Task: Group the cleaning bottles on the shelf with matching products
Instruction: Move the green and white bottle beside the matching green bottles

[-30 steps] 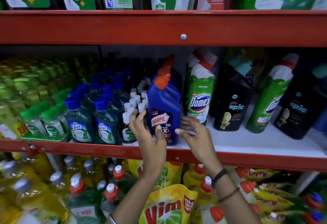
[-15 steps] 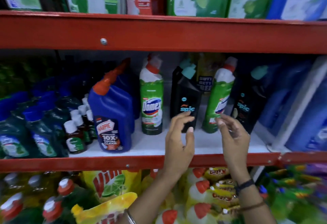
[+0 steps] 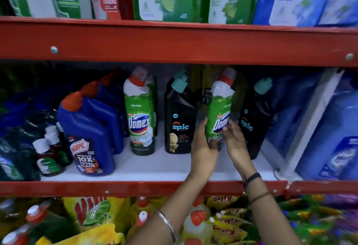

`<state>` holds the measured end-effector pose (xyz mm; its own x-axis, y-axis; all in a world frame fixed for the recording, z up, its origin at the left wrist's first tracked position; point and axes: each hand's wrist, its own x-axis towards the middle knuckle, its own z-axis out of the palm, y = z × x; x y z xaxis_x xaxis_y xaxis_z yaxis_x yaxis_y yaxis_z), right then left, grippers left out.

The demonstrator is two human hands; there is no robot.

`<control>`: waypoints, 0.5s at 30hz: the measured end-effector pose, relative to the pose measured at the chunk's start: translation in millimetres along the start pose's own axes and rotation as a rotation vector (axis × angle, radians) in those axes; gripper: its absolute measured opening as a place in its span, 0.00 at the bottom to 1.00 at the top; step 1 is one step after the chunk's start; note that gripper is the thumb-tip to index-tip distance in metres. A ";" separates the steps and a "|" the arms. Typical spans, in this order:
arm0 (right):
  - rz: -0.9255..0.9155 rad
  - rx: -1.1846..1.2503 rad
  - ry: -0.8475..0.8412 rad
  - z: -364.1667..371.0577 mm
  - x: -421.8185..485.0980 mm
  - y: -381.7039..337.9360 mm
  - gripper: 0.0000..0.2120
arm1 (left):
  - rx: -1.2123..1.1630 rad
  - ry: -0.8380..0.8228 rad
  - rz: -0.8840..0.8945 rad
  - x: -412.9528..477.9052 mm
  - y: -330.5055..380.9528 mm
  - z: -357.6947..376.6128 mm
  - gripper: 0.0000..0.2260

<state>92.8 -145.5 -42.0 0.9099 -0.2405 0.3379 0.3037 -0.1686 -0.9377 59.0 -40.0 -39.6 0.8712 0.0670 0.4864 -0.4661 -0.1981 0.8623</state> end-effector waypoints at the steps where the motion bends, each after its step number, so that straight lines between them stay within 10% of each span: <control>1: -0.014 -0.046 -0.007 0.2 0.1 -1.2 0.18 | 0.001 0.004 -0.010 1.0 -2.3 1.1 0.25; 15: -0.102 -0.132 0.110 -9.4 -56.9 -34.3 0.17 | 0.087 0.030 -0.053 -16.3 4.3 -27.7 0.29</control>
<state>28.0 -135.1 -28.3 0.8374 -0.3178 0.4446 0.3466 -0.3201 -0.8817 38.5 -14.9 -39.9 0.8889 0.1083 0.4451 -0.4028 -0.2778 0.8721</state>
